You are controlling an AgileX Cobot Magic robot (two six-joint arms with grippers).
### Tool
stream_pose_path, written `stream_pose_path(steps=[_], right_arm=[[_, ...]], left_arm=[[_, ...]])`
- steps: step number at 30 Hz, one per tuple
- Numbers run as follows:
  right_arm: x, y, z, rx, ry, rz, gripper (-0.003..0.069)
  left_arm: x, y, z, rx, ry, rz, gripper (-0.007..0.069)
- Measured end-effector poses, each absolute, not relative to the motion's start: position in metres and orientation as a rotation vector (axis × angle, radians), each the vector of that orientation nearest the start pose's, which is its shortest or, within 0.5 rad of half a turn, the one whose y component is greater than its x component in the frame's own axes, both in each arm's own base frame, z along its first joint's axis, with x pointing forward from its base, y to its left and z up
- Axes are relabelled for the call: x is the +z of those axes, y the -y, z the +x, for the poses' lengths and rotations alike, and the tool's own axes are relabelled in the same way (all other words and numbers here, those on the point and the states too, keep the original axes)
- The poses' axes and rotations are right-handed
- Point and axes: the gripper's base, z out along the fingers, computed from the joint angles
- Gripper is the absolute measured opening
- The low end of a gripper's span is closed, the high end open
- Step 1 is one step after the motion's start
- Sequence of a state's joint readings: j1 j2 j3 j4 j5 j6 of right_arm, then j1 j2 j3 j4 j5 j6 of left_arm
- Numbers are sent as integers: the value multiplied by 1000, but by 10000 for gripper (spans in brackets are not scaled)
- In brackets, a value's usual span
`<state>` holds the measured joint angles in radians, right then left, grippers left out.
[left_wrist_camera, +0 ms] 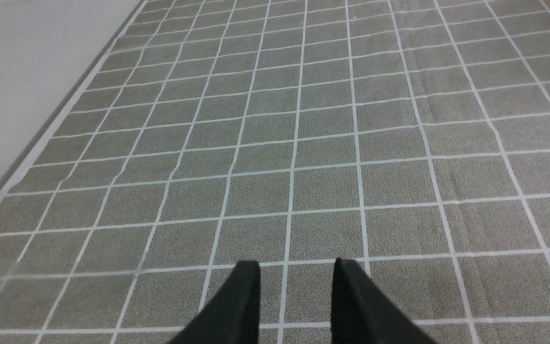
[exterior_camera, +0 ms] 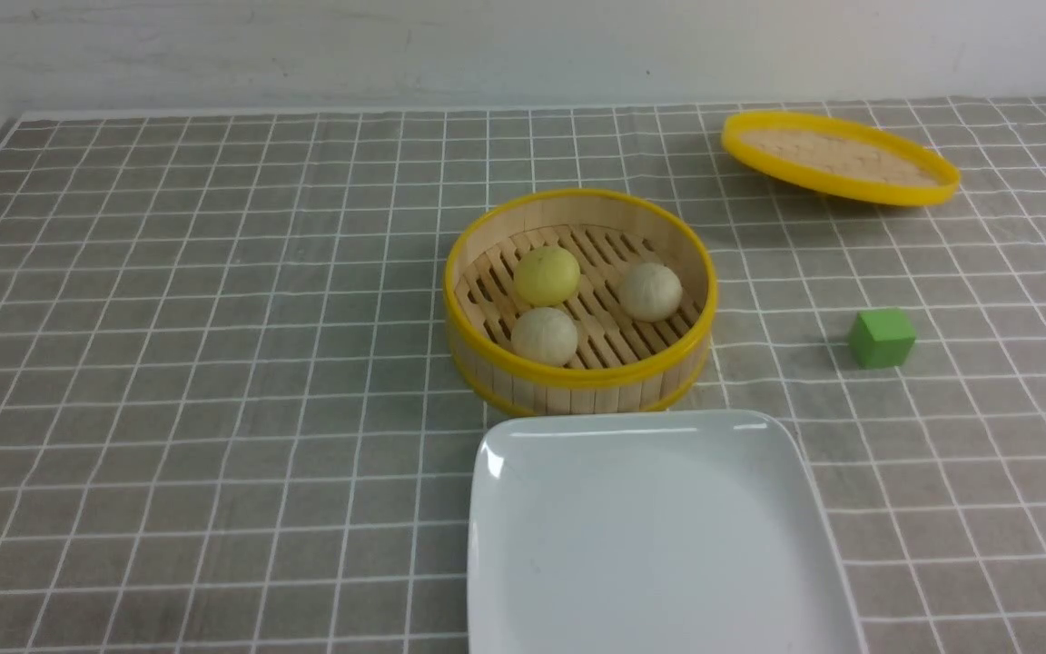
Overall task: Put the steamed buns into the plate on the grey tablecloth.
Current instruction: 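Reach toward a bun in the bamboo steamer with the right gripper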
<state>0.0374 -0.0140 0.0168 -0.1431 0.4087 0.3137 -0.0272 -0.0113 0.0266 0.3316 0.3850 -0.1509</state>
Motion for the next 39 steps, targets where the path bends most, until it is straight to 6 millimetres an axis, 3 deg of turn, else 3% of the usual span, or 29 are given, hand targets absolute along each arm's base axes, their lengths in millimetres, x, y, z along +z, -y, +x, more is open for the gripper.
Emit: stream_pose_path(steps=[22,25,30,33,39], right_arm=[[172,3,51,96,-1883,176,240],[172,0,52,216,-1868,273,240],[173,-8,52,592,-1809,601,240],[173,-11,52,693,-1788,684,240],[174,-13,52,776,-1768,742,240]], left_arm=[[172,-9,52,180,-1866,66,240],[172,-4,53,-63,-1855,-143,240],[173,10,53,-709,-1763,-729,240],[174,13,52,-911,-1701,-922,240],[177,14,53,-987,-1646,-991,240]])
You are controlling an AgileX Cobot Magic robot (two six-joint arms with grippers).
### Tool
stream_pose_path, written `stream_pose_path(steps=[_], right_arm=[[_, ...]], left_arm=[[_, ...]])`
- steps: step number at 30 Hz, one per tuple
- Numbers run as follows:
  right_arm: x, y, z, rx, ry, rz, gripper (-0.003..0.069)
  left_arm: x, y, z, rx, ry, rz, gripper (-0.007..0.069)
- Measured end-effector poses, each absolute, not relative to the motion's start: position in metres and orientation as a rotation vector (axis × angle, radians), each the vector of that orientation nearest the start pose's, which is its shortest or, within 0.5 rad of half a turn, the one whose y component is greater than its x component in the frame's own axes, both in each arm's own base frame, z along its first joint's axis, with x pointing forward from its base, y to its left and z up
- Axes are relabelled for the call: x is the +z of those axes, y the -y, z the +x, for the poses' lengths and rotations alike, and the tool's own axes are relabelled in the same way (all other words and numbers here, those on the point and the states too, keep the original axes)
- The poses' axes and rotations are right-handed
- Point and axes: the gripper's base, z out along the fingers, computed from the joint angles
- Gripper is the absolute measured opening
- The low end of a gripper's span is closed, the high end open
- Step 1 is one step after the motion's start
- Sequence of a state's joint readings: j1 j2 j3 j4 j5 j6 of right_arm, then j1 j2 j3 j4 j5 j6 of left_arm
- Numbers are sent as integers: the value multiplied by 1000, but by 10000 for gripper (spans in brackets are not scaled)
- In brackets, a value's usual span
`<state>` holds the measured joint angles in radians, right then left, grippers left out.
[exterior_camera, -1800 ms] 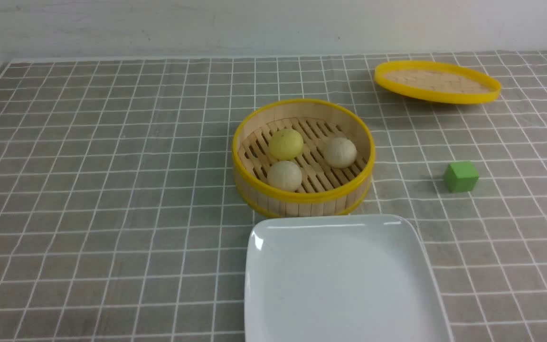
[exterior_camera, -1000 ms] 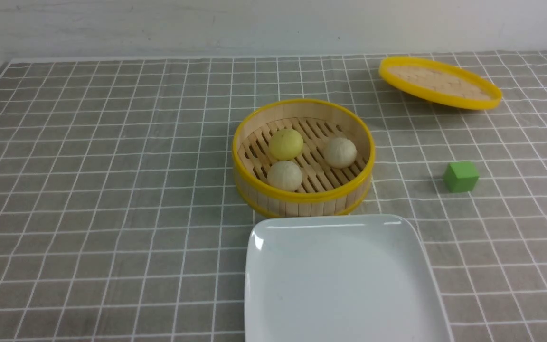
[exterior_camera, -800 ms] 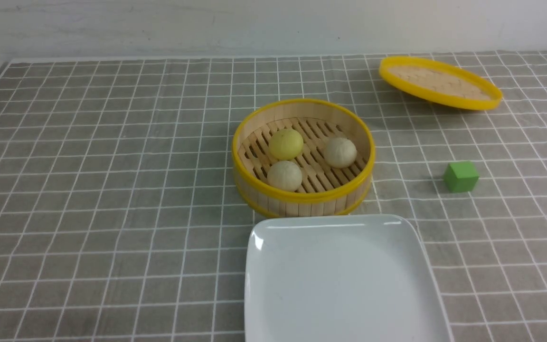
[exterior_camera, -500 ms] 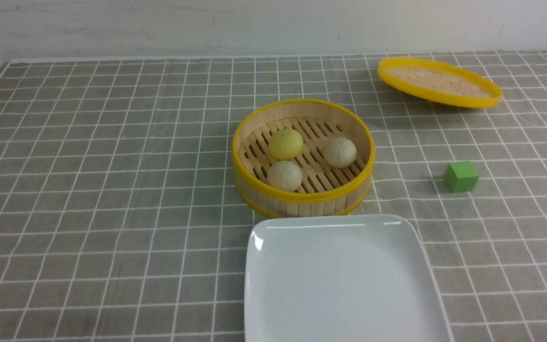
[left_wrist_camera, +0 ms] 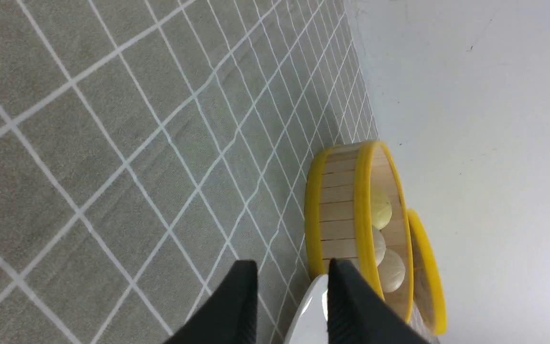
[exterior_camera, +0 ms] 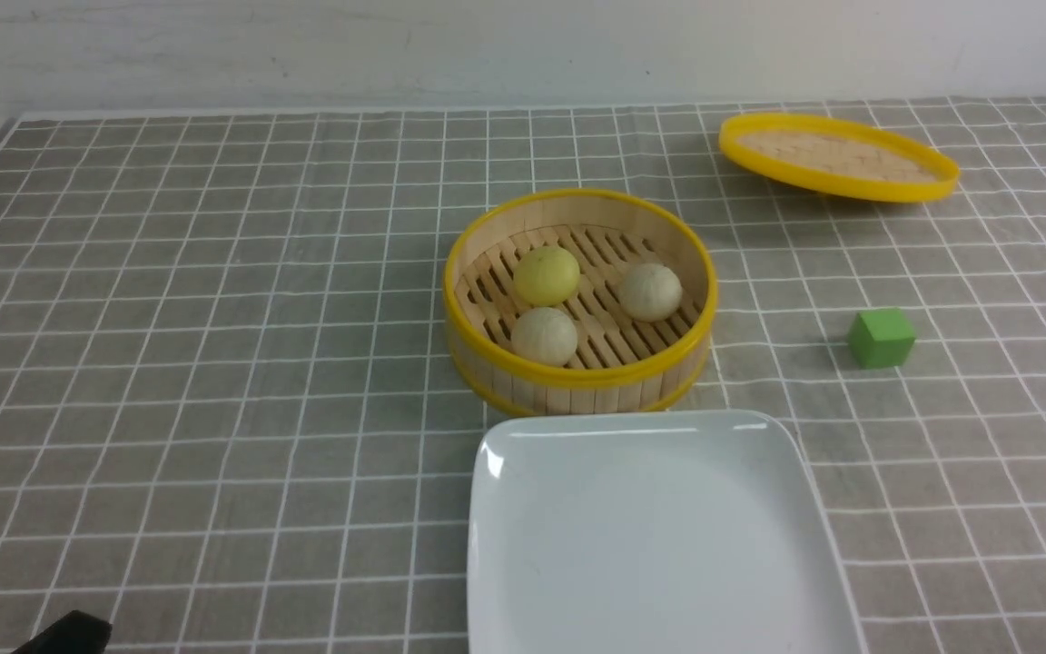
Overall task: Put the steamed buns into the plate on the grey tablecloth.
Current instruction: 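Reach toward a bun in the bamboo steamer with the right gripper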
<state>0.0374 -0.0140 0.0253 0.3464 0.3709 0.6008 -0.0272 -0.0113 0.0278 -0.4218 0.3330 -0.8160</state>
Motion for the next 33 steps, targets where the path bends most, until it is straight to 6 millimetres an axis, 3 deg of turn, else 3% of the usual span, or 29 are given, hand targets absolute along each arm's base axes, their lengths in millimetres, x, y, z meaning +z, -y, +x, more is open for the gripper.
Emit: stream_pose_path(steps=[4,7,8,10,12,15,16,19,22,26,30,31,33], right_arm=[[182,-13,53,830,-1700,762,240],[228,-8,50,798,-1468,631,240],[232,-7,49,800,-1452,626,240],[275,-5,40,695,-1328,477,232],[302,-5,39,586,-1347,376,195],[318,-7,46,464,-1490,292,134],[321,-8,58,343,-1758,233,59],[309,-7,70,219,-2210,224,-10],[304,-6,82,169,-2451,238,-15],[302,-16,117,253,-2541,161,-13],[292,-37,163,500,-2554,-37,3],[293,-39,165,533,-2549,-39,5],[288,-54,197,714,-2544,-180,43]], left_arm=[[182,12,54,-993,-1587,-979,239],[187,10,55,-976,-1551,-936,217],[188,10,55,-973,-1555,-932,213],[206,12,51,-930,-1573,-839,167],[228,13,46,-870,-1600,-739,118],[249,14,43,-773,-1700,-656,71],[262,15,44,-652,-1885,-597,38],[271,15,51,-504,-2184,-527,22],[272,17,60,-429,-2414,-488,18],[274,17,83,-384,-2547,-468,18],[270,17,102,-369,-2586,-478,20],[269,17,102,-369,-2589,-479,20],[267,17,107,-363,-2604,-482,24]])
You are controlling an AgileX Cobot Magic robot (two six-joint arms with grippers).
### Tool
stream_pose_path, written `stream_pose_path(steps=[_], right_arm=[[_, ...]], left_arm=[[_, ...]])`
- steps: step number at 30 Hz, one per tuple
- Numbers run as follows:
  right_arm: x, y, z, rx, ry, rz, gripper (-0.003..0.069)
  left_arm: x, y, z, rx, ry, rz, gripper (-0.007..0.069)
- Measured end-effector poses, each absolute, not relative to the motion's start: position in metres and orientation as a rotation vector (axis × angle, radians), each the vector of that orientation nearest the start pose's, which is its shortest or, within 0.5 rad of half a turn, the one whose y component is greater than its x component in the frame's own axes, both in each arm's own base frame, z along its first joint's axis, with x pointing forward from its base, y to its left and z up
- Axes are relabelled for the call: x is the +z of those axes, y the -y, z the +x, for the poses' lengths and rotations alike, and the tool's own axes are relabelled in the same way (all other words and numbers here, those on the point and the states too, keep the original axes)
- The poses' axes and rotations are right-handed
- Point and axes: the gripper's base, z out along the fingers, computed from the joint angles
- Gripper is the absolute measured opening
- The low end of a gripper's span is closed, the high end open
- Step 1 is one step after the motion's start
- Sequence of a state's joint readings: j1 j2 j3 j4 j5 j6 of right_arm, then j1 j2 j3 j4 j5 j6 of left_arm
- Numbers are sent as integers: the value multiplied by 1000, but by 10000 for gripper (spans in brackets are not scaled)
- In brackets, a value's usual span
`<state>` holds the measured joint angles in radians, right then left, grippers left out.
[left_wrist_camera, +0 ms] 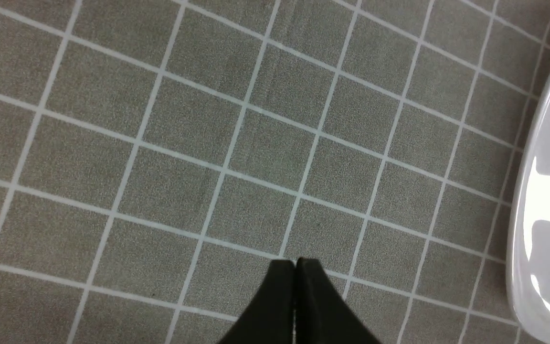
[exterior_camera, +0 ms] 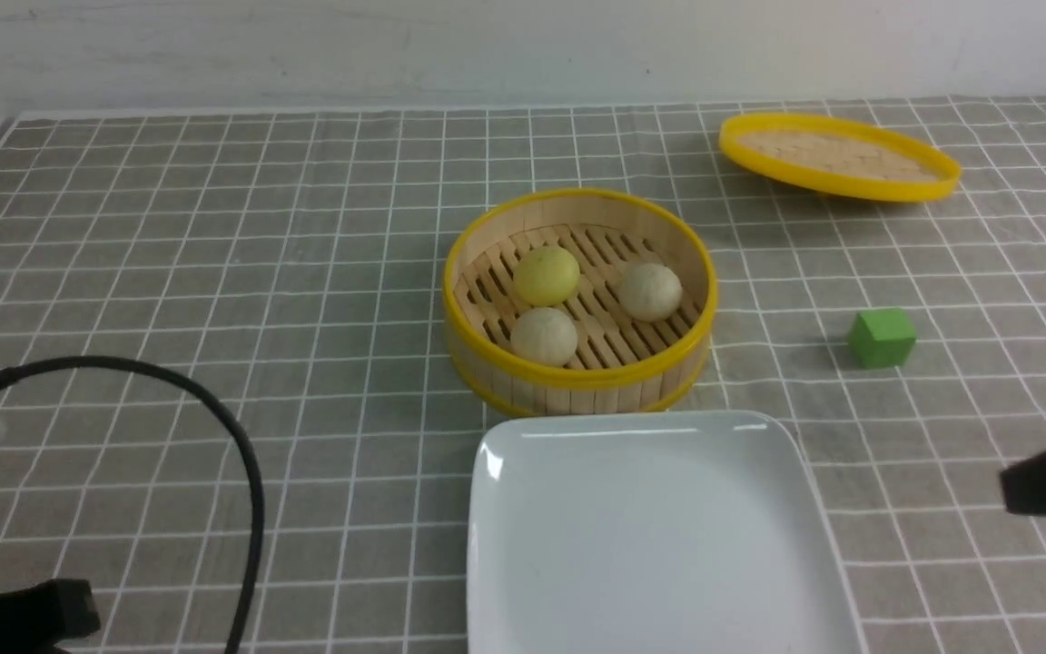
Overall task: Put the steamed buns into the plate on the grey tablecloth.
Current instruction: 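Reach toward a bun in the bamboo steamer with the right gripper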
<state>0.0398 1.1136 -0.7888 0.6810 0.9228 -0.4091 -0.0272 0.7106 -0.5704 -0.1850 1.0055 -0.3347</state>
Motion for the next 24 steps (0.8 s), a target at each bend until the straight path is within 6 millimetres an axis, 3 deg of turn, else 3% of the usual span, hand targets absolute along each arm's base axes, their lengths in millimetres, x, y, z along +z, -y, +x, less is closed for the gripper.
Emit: stream_pose_path(steps=[1,2,7,8,9,15,17,20,24], right_arm=[[290,-55,197,730,-2535,-176,43],[290,-63,215,807,-2516,-253,77],[290,-88,257,928,-2463,-390,189],[287,-101,279,931,-2459,-442,236],[289,-109,288,923,-2445,-478,253],[278,-140,351,792,-2427,-563,307],[278,-143,366,749,-2423,-565,309],[263,-147,405,633,-2434,-579,311],[250,-157,433,510,-2420,-676,312]], left_arm=[[267,17,107,-362,-2604,-482,24],[267,17,108,-362,-2604,-482,29],[266,16,109,-337,-2611,-420,45],[266,16,109,-333,-2610,-404,60],[267,16,109,-332,-2609,-401,73],[267,16,109,-332,-2606,-396,170],[267,16,109,-334,-2606,-401,193],[267,16,109,-342,-2602,-435,275],[267,16,110,-346,-2594,-446,307]])
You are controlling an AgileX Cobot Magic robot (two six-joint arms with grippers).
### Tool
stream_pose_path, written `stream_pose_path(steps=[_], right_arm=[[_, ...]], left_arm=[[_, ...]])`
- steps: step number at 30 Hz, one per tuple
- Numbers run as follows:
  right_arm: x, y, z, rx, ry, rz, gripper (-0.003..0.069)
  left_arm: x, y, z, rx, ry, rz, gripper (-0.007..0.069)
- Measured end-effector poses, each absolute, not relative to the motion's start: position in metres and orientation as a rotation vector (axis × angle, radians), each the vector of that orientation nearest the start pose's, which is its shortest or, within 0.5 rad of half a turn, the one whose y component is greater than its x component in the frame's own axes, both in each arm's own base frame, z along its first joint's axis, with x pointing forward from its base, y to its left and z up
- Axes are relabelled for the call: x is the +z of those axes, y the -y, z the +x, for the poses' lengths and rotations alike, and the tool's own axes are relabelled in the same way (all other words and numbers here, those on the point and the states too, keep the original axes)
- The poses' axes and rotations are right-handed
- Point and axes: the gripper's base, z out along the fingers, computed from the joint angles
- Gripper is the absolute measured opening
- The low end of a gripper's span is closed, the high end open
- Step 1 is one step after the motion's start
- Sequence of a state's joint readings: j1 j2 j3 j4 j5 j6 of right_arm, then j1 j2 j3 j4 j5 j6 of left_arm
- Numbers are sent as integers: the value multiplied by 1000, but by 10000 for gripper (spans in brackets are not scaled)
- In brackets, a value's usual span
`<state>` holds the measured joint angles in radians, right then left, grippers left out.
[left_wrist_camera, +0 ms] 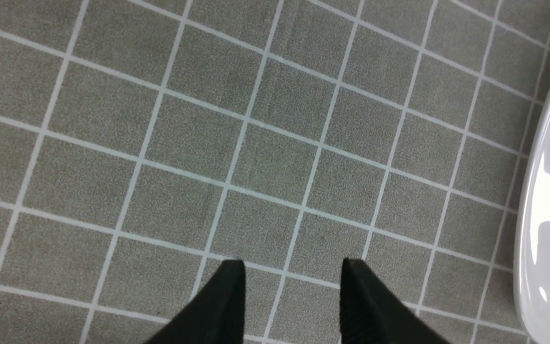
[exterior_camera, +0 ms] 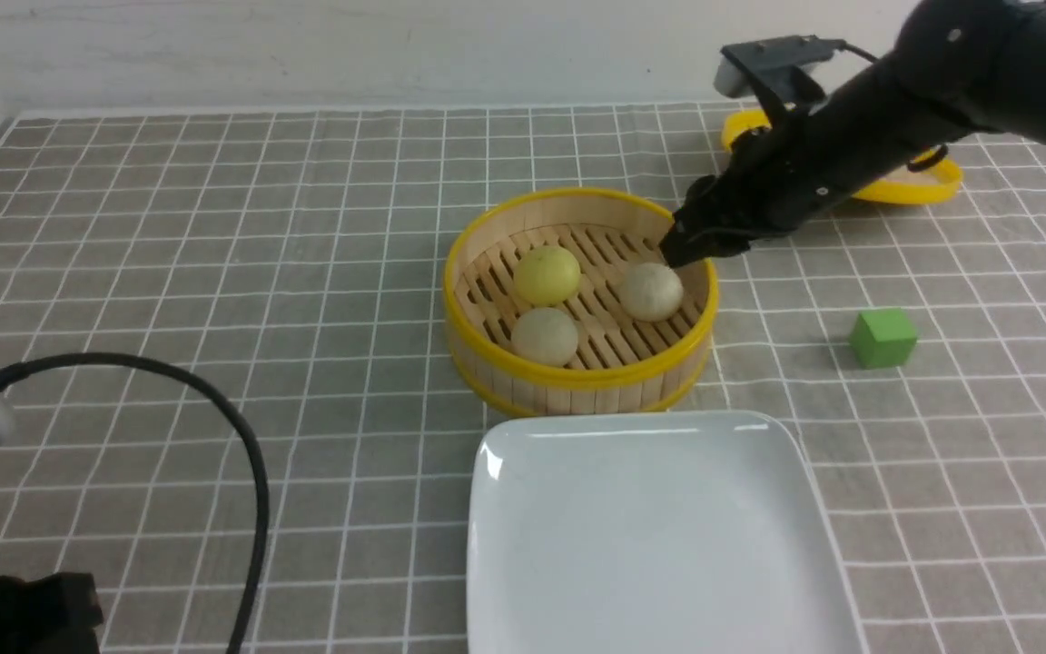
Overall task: Put the steamed buns into the plate on the grey tablecloth.
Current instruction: 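Reach toward a bun in the bamboo steamer with the right gripper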
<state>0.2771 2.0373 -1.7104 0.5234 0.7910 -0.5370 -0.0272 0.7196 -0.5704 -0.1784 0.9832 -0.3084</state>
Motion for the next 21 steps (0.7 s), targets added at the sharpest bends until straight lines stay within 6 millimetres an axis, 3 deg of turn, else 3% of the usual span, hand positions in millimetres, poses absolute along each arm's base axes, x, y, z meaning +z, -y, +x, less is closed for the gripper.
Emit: stream_pose_path(steps=[2,8,10,12,13,14,15,17,21], right_arm=[[237,-167,445,431,-2419,-759,312],[213,-183,453,322,-2452,-857,297],[207,-183,453,290,-2480,-865,250],[207,-182,453,281,-2491,-859,159],[207,-182,453,281,-2493,-860,159],[213,-182,451,285,-2504,-862,66],[219,-181,448,289,-2511,-866,31],[229,-180,445,294,-2513,-877,18],[299,-172,413,332,-2507,-921,18]], left_arm=[[267,16,110,-346,-2593,-447,310],[267,16,110,-346,-2591,-447,314],[267,16,110,-346,-2591,-447,314],[267,16,110,-346,-2591,-447,314],[267,16,110,-346,-2591,-447,314],[267,16,111,-347,-2586,-446,314],[268,16,111,-349,-2580,-452,314],[268,16,112,-356,-2567,-474,314],[270,16,115,-382,-2509,-542,314]])
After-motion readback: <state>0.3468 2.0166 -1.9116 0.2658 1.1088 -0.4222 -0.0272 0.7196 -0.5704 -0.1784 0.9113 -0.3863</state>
